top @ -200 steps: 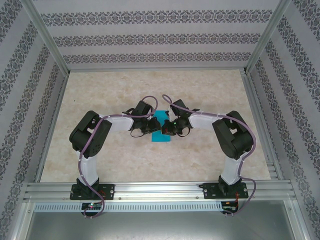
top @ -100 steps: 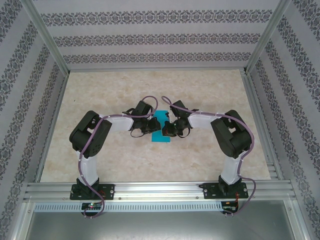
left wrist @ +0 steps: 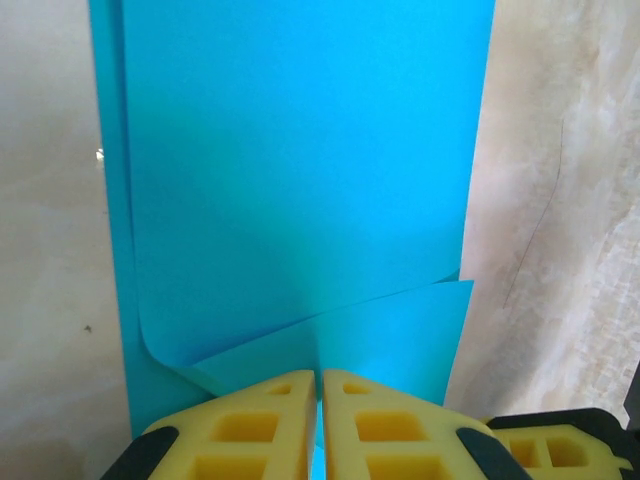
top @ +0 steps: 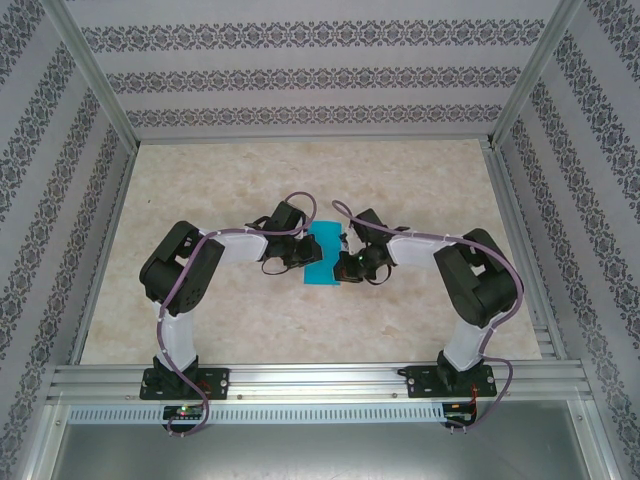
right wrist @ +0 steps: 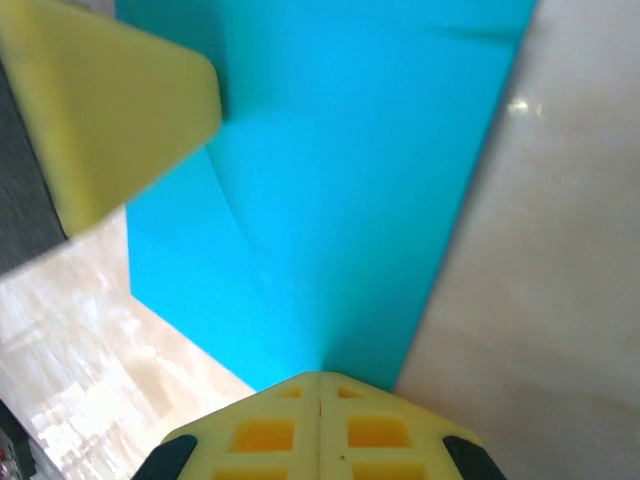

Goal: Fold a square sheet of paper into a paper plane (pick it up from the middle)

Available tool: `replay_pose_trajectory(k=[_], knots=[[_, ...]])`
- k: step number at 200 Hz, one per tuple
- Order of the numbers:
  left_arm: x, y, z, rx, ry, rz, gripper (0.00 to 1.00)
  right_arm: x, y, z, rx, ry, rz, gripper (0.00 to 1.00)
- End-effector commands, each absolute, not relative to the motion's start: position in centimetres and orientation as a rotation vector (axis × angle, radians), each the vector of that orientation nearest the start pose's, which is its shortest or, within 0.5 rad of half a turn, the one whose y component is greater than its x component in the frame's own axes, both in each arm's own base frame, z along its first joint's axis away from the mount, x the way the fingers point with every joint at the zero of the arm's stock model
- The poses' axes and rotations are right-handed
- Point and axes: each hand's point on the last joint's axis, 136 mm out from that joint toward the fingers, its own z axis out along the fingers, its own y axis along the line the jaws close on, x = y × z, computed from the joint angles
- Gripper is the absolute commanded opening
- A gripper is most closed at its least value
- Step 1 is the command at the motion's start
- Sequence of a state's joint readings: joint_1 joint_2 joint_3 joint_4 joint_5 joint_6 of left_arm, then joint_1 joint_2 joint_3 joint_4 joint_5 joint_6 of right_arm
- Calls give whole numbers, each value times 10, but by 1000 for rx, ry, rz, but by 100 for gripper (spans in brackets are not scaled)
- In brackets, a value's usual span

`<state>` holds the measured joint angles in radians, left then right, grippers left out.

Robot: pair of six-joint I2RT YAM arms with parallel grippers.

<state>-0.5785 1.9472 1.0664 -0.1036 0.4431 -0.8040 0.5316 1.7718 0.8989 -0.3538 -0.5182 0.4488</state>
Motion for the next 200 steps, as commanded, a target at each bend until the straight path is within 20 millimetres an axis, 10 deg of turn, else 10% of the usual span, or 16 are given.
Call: replay_pose_trajectory(k=[1, 82, 141, 200], knots=[[313, -283, -28, -172, 2940, -823, 13, 225, 227, 0, -236, 3077, 864, 4], [313, -288, -24, -150, 2926, -872, 13, 265, 255, 57, -247, 2858, 1004, 5], [314, -292, -21, -130, 2916, -897, 13, 275, 273, 30, -256, 2906, 1004, 5], [320, -292, -15, -63, 2892, -889, 13, 250, 245, -17, -215, 3071, 846, 5]])
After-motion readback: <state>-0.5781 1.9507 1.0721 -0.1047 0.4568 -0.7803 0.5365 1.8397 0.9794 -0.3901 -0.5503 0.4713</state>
